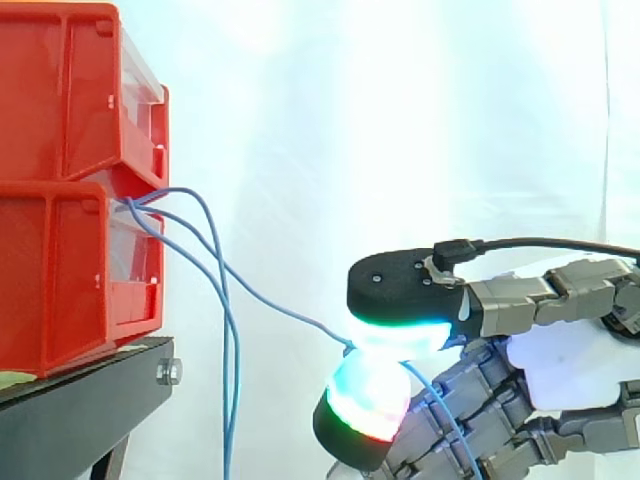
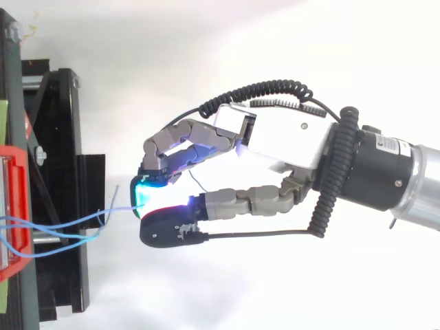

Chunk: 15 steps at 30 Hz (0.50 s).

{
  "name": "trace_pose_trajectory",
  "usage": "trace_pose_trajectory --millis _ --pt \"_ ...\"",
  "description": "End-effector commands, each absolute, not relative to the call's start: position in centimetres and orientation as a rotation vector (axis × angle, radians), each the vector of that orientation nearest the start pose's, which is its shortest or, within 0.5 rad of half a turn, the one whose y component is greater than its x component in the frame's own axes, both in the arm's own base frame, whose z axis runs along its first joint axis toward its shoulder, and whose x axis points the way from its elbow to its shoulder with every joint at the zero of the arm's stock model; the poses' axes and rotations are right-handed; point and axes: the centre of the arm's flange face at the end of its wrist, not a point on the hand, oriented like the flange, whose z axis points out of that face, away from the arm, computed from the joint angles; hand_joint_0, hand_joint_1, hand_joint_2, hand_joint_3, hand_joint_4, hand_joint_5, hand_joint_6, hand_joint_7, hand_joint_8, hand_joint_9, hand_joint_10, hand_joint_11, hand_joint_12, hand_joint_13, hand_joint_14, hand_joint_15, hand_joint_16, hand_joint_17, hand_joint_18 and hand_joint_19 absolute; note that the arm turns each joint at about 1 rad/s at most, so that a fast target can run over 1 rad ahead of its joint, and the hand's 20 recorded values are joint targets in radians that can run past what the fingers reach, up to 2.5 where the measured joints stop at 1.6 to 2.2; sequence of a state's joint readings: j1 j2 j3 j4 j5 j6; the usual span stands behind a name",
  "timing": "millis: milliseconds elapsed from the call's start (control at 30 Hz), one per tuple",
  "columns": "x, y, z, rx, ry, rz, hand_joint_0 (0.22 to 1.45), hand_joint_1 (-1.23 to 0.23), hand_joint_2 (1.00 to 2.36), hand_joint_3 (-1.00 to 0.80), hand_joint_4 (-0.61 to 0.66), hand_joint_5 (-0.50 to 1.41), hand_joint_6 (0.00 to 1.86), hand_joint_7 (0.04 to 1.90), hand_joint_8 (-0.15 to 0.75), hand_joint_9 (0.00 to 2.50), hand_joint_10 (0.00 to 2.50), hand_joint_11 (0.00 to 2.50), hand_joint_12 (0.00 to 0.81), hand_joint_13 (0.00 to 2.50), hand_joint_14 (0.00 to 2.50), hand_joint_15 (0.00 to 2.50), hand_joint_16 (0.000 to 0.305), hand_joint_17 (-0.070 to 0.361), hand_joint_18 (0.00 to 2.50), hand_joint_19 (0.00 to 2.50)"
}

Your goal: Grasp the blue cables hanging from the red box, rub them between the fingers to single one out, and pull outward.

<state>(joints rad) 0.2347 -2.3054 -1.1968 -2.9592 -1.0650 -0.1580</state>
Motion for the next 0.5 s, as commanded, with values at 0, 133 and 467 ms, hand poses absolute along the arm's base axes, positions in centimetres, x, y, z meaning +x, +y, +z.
trace_pose_trajectory --millis 0,133,467 --pt "74.25 -0.92 22.6 1.286 1.244 0.765 0.6 -0.86 1.02 -0.05 -0.02 -0.1 0.89 1.19 0.239 0.82 0.01 0.35 0.311 0.73 0.02 0.48 0.042 0.094 0.61 0.44" --pt "74.25 -0.92 22.6 1.286 1.244 0.765 0.6 -0.86 1.02 -0.04 -0.02 -0.1 0.89 1.19 0.238 0.82 0.01 0.35 0.308 0.73 0.02 0.49 0.042 0.094 0.61 0.45" --pt "74.25 -0.92 22.6 1.286 1.244 0.765 0.6 -0.86 1.02 -0.04 -0.03 -0.1 0.89 1.19 0.237 0.83 0.01 0.36 0.311 0.73 0.02 0.49 0.042 0.094 0.61 0.45"
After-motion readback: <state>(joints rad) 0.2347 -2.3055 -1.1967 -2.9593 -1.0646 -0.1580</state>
